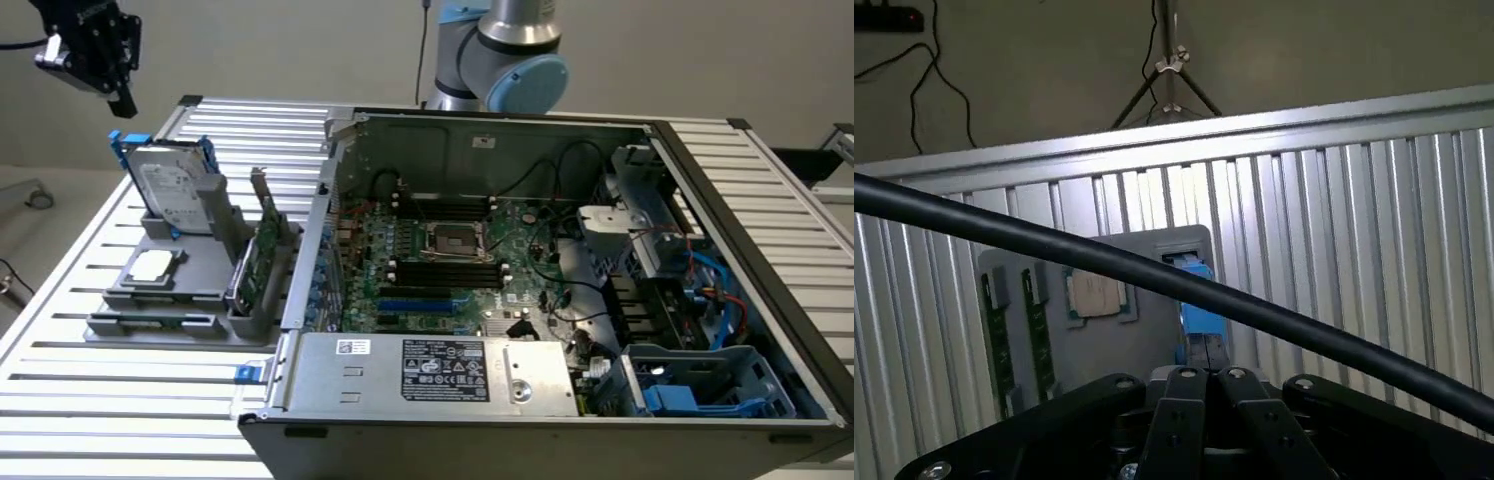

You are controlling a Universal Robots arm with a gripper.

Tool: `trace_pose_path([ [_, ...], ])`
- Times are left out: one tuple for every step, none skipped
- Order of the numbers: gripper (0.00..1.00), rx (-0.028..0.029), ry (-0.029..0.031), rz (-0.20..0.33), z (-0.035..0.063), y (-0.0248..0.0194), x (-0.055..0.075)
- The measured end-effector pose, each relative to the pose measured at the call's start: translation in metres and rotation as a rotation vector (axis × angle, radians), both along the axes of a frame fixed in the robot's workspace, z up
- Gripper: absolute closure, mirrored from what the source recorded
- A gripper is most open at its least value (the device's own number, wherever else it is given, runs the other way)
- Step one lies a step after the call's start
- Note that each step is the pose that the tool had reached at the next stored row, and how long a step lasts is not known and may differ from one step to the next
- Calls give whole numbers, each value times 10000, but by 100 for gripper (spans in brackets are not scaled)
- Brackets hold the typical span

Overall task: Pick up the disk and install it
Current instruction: 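Pick up the disk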

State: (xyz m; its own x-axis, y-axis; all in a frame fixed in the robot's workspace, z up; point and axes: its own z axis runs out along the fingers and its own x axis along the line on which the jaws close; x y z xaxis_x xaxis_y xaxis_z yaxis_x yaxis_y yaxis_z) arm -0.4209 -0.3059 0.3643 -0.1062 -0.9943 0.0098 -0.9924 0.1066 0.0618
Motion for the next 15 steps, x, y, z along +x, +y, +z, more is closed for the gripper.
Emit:
trace_pose_path([
  [89, 10, -2, 149, -4, 0, 0],
  [89, 22, -3, 304, -8, 0, 0],
  [89, 36, -4, 469, -12, 0, -1],
  [89, 51, -5, 625, -16, 1, -1],
  [89, 67, -6, 781, -19, 1, -1],
  [89, 88, -7, 950, -22, 1, -1],
  [89, 113, -7, 1116, -25, 0, -1],
  [89, 143, -8, 1272, -28, 0, -1],
  [89, 180, -11, 1416, -32, 0, -1],
  [89, 221, -14, 1560, -34, 0, -1],
  [89, 265, -16, 1686, -35, 0, -1],
  [89, 317, -22, 1795, -36, 0, -1],
  [89, 365, -43, 1860, -37, 1, -2],
  [89, 399, -78, 1890, -37, 1, -10],
  [89, 419, -113, 1903, -38, 1, -24],
])
